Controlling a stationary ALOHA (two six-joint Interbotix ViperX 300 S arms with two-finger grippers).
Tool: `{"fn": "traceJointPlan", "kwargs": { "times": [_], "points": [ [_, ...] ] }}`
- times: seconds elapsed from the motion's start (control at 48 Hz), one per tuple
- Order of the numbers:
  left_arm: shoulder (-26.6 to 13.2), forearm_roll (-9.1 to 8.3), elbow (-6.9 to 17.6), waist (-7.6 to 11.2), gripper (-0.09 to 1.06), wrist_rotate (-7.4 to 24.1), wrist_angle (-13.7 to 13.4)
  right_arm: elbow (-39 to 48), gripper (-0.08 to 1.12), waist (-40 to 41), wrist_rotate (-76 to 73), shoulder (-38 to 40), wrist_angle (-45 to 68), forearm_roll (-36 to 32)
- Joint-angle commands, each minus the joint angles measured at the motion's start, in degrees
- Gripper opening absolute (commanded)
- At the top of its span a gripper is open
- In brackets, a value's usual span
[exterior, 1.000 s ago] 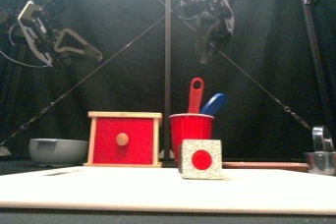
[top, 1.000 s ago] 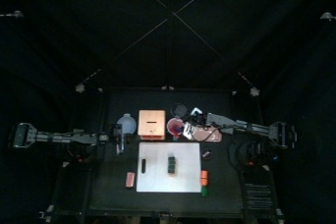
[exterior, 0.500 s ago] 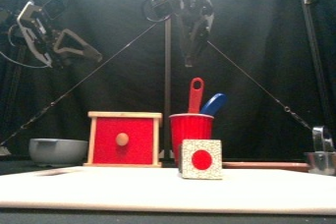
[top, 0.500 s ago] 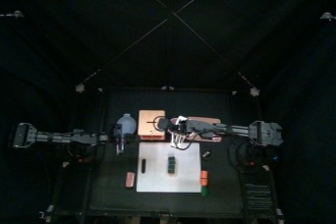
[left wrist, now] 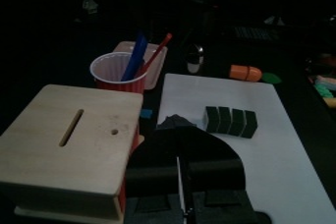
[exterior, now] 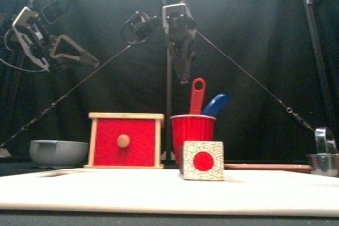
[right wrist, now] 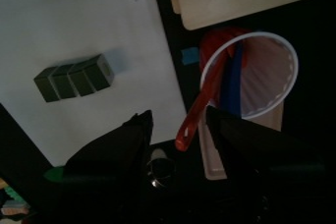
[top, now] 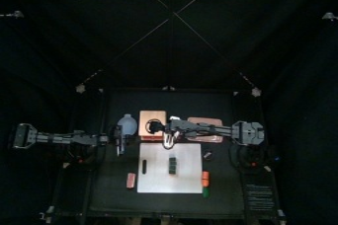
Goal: Place sushi on board then cut the sushi with the knife then place the pieces on the plate
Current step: Pick knife at handle with right hand
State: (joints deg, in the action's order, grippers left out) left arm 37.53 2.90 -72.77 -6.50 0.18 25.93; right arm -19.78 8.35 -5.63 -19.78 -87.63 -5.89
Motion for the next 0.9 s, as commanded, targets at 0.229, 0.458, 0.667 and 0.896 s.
{"fn": "traceJointPlan", "kwargs": {
  "times": [0.229, 0.458, 0.667, 0.896],
  "points": [
    [-0.09, 0.09, 0.44, -0.09, -0.03, 0.18, 0.18, -2.46, 0.83, 0.09, -0.09, -0.44, -3.34, -1.85],
    [-0.09, 0.09, 0.53, -0.09, -0.03, 0.18, 0.18, -2.11, 0.83, -0.18, -0.18, -1.93, -3.96, -1.67],
    [-0.09, 0.09, 0.44, -0.09, -0.03, 0.18, 0.09, -1.23, 0.83, -0.09, -0.18, -2.46, -4.13, -1.93],
    [-0.09, 0.09, 0.44, -0.09, -0.03, 0.18, 0.18, 1.49, 0.83, -0.18, -0.35, -2.46, -4.22, -4.75]
  ]
}}
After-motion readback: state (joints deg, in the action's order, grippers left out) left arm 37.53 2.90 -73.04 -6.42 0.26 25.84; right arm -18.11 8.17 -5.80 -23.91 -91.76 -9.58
